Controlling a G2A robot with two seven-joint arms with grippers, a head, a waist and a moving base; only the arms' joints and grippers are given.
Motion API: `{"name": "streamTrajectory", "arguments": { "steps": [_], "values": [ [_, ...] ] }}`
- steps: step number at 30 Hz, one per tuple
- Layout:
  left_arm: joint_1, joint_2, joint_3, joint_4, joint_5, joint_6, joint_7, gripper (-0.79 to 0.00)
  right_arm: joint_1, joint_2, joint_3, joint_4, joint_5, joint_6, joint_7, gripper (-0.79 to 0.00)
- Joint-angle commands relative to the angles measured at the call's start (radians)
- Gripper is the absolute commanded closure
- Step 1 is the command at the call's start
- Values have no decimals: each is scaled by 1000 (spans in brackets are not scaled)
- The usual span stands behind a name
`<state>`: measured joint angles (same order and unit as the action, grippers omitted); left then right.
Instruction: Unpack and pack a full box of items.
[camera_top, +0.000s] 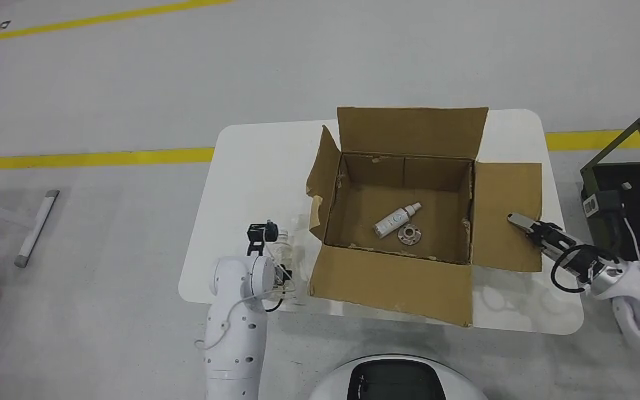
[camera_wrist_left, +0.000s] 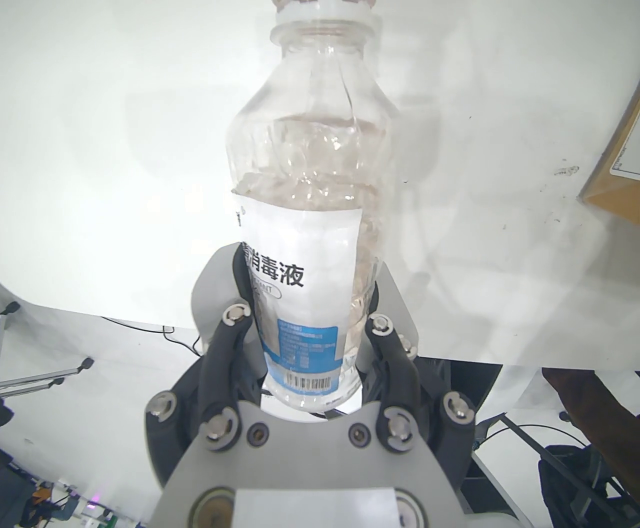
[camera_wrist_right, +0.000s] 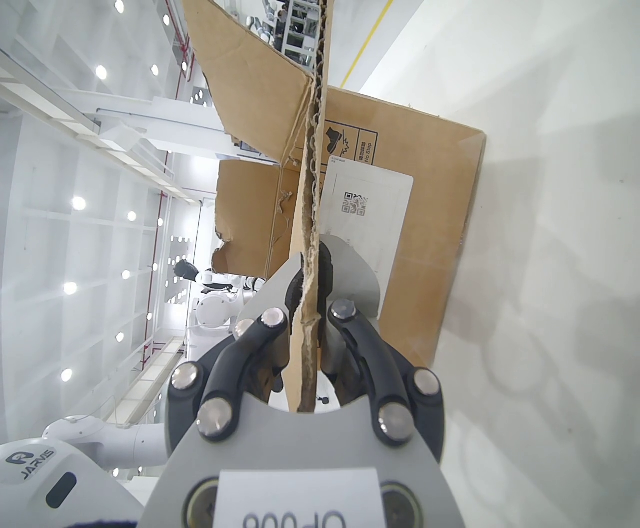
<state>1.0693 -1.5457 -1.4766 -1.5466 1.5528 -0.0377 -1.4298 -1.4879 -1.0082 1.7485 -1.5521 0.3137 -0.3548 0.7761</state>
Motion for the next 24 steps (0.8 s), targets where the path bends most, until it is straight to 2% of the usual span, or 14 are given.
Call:
{"name": "streamTrajectory", "arguments": {
  "steps": [1,7,13,19,24],
  "values": [
    [-7,1,11,7,-1,-6,-5,-785,0,0,1,0,1,0,1,0],
    [-20,5,32,10,11,-22,-21,-785,1,2,6,-6,-11,-1,8,0],
    [-26,12,70,-29,51,-104,-68,-785,17,11,46,-4,-14,9,36,0],
    [-17,16,92,-104,51,-133,-84,-785,67,20,67,-3,-49,20,53,0],
    [-26,15,119,-202,28,-128,-69,-785,116,26,59,9,-86,30,72,0]
  ]
}}
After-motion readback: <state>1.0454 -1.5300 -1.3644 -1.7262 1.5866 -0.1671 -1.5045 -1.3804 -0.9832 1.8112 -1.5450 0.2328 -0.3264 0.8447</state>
